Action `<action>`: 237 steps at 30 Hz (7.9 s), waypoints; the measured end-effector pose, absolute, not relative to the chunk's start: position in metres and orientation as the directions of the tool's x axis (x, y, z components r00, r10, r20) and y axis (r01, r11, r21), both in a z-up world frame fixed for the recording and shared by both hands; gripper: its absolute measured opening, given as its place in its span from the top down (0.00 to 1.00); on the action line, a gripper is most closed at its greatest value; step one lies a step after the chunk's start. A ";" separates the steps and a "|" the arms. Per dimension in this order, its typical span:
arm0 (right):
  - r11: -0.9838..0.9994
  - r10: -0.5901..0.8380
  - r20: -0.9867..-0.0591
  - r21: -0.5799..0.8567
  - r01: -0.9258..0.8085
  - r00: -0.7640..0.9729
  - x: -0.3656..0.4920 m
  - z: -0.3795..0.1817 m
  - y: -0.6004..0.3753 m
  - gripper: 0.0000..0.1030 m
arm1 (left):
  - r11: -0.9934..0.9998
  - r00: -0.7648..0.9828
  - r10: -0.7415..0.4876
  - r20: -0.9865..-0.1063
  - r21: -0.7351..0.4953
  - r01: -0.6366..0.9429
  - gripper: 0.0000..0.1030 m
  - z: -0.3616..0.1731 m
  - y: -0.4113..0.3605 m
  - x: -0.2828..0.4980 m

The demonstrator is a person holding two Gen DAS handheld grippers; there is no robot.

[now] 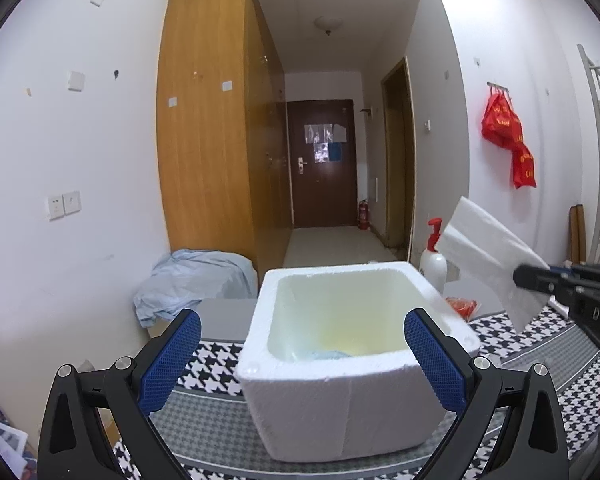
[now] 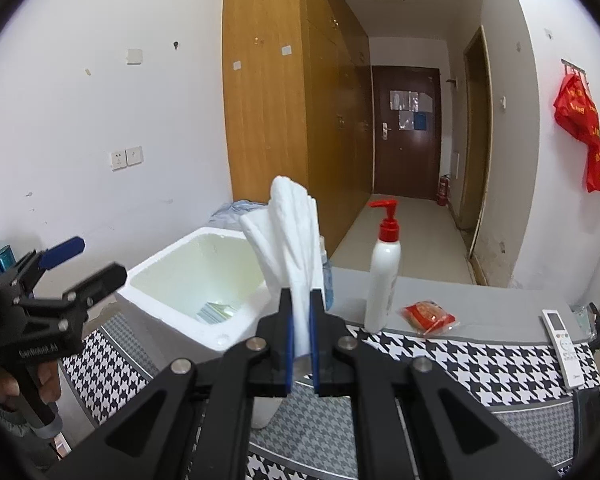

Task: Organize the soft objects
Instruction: 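Lower the white cloths into the foam box and open the right gripper, then move both tools back toward the grey sock on the table, then lower the right gripper onto the grey sock and close on it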

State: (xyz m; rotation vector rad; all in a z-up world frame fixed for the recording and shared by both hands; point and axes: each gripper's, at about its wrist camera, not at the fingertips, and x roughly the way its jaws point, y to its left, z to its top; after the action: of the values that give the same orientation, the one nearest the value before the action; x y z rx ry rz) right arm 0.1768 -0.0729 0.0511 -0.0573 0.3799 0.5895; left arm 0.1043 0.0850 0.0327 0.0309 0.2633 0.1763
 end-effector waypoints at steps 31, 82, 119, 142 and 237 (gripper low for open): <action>0.785 0.570 -0.426 0.029 -0.619 0.702 0.192 0.059 0.006 0.91 | 0.952 0.923 0.287 -0.258 -0.034 -0.305 0.01 0.018 0.151 0.059; 0.802 0.573 -0.348 0.052 -0.596 0.742 0.146 0.072 -0.062 0.07 | 0.985 0.956 0.156 -0.250 -0.034 -0.170 0.01 0.031 0.087 0.052; 0.885 0.458 -0.307 0.065 -0.461 0.835 0.118 0.027 -0.138 0.07 | 0.999 0.968 0.020 -0.249 -0.025 -0.028 0.01 0.009 0.034 0.050; 0.906 0.419 -0.361 0.104 -0.411 0.833 0.109 -0.014 -0.158 0.07 | 0.997 0.965 -0.028 -0.259 -0.077 0.008 0.01 -0.021 0.029 0.044; 0.914 0.344 -0.741 0.123 -0.388 0.576 0.232 -0.104 -0.166 0.31 | 0.975 0.773 -0.202 -0.601 -0.050 0.216 0.01 -0.078 -0.055 0.179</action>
State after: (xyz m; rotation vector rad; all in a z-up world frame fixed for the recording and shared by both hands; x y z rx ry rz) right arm 0.2321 -0.1662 -0.1042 -0.0552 0.8552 0.4286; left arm 0.1787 -0.0550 -0.0777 0.0218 0.6485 -0.2266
